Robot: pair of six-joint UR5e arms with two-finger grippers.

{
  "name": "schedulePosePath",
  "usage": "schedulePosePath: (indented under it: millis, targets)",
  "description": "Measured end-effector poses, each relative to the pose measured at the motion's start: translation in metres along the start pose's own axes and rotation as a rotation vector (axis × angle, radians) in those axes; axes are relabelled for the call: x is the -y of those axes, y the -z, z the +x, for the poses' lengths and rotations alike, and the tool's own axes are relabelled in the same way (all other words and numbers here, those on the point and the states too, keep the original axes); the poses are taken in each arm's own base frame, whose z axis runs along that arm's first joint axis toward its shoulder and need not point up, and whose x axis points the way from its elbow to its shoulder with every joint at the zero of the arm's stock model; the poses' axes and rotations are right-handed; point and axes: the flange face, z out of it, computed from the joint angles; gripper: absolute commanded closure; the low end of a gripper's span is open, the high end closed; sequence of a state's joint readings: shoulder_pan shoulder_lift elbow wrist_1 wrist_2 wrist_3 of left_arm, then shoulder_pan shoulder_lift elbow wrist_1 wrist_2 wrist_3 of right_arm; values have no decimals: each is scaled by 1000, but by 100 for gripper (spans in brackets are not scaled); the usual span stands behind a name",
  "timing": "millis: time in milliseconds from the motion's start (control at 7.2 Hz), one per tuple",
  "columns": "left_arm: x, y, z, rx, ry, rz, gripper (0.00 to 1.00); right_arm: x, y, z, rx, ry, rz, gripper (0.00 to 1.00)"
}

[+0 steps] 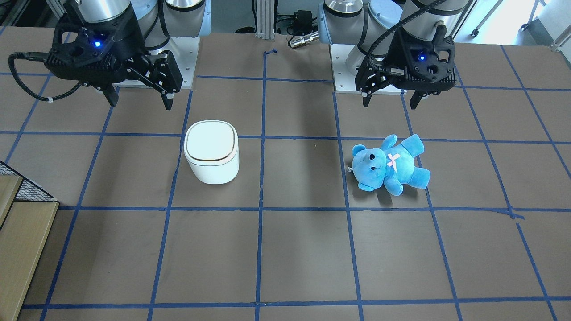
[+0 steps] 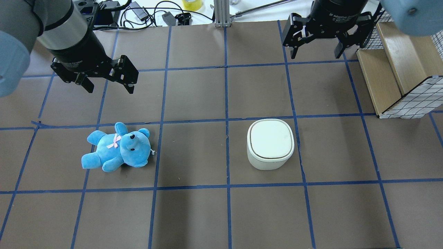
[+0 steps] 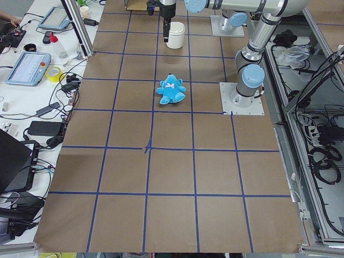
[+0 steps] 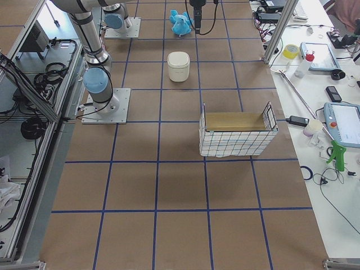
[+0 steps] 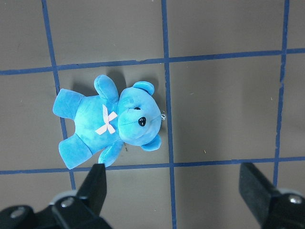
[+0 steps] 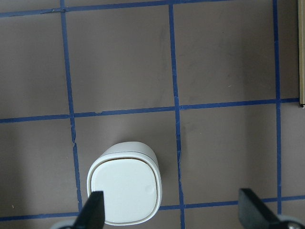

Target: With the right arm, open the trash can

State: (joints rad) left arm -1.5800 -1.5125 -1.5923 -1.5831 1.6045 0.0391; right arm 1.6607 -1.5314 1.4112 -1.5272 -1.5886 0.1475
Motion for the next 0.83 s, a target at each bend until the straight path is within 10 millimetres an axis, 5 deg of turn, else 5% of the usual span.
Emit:
schedulePosePath:
  millis: [833]
  targets:
    - [0, 0, 0, 0, 0, 0, 0, 0, -1, -2, 7, 1, -5, 0]
